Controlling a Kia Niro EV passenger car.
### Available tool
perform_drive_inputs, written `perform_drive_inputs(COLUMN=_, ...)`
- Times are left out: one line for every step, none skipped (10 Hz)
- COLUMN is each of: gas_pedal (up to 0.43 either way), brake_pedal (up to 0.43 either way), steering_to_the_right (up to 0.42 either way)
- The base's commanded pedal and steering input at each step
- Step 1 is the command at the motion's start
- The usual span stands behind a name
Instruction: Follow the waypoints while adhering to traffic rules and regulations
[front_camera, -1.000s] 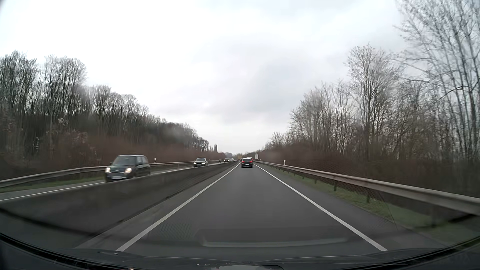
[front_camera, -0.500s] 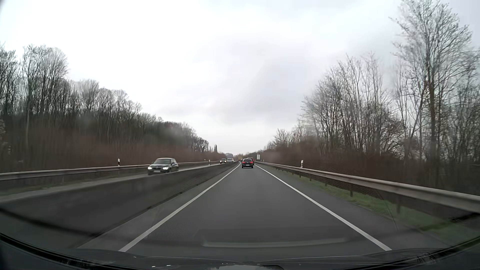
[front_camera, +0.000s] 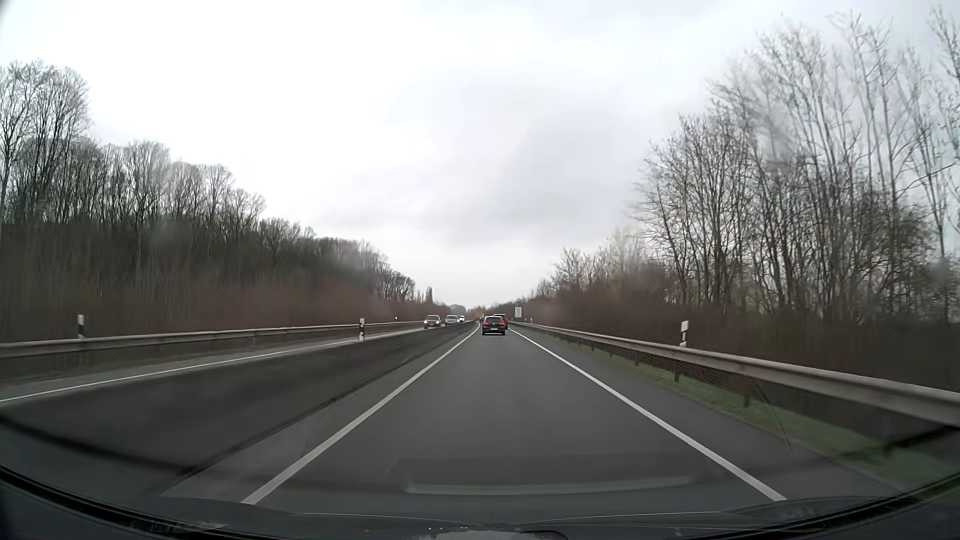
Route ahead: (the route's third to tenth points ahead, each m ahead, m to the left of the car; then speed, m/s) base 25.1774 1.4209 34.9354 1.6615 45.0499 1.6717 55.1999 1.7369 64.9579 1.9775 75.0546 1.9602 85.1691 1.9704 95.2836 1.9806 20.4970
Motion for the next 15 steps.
perform_drive_inputs(gas_pedal=0.138, brake_pedal=0.0, steering_to_the_right=0.001)
perform_drive_inputs(gas_pedal=0.138, brake_pedal=0.0, steering_to_the_right=0.001)
perform_drive_inputs(gas_pedal=0.138, brake_pedal=0.0, steering_to_the_right=0.001)
perform_drive_inputs(gas_pedal=0.138, brake_pedal=0.0, steering_to_the_right=0.001)
perform_drive_inputs(gas_pedal=0.138, brake_pedal=0.0, steering_to_the_right=0.001)
perform_drive_inputs(gas_pedal=0.138, brake_pedal=0.0, steering_to_the_right=0.001)
perform_drive_inputs(gas_pedal=0.138, brake_pedal=0.0, steering_to_the_right=0.001)
perform_drive_inputs(gas_pedal=0.138, brake_pedal=0.0, steering_to_the_right=0.001)
perform_drive_inputs(gas_pedal=0.138, brake_pedal=0.0, steering_to_the_right=0.001)
perform_drive_inputs(gas_pedal=0.138, brake_pedal=0.0, steering_to_the_right=0.001)
perform_drive_inputs(gas_pedal=0.138, brake_pedal=0.0, steering_to_the_right=0.001)
perform_drive_inputs(gas_pedal=0.138, brake_pedal=0.0, steering_to_the_right=0.001)
perform_drive_inputs(gas_pedal=0.138, brake_pedal=0.0, steering_to_the_right=0.001)
perform_drive_inputs(gas_pedal=0.138, brake_pedal=0.0, steering_to_the_right=0.0)
perform_drive_inputs(gas_pedal=0.15, brake_pedal=0.0, steering_to_the_right=0.0)
